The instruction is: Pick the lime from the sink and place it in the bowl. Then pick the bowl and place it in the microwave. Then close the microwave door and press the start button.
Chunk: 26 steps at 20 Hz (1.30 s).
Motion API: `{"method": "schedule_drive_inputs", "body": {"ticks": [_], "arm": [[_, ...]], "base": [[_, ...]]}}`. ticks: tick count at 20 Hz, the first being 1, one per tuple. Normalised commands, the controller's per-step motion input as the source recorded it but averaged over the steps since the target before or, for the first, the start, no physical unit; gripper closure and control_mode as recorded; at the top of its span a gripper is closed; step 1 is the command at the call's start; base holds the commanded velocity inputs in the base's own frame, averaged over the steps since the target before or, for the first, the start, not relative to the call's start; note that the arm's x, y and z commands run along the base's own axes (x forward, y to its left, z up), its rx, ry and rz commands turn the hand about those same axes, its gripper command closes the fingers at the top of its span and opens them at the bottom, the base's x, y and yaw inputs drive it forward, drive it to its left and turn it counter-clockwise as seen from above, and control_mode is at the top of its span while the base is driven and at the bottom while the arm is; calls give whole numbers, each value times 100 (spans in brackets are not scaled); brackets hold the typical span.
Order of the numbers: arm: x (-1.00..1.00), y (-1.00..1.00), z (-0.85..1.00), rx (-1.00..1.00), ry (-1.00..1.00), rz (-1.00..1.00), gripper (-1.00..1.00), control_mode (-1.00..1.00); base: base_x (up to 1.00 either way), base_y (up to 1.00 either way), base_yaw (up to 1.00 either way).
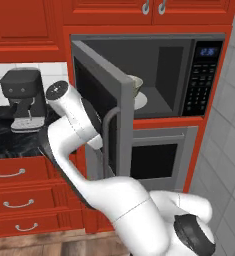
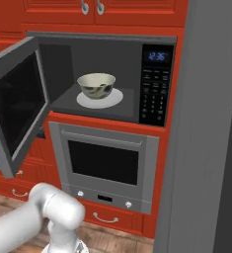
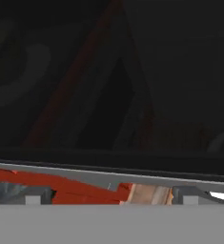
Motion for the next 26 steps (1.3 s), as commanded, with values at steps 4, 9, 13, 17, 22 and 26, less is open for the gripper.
{"method": "schedule_drive_inputs", "body": {"ticks": [4, 9, 13, 17, 22, 26], "arm": [[83, -95, 0, 14, -3, 0, -100, -100], [88, -88, 0, 13, -8, 0, -100, -100], [94, -81, 0, 13, -12, 0, -100, -100], [100, -71, 0, 11, -13, 0, -100, -100], [96, -70, 0, 10, -12, 0, -100, -100], [65, -68, 6, 10, -8, 0, -100, -100]], "base": [[0, 0, 0], [0, 0, 0], [0, 0, 0], [0, 0, 0], [0, 0, 0], [0, 0, 0]]}}
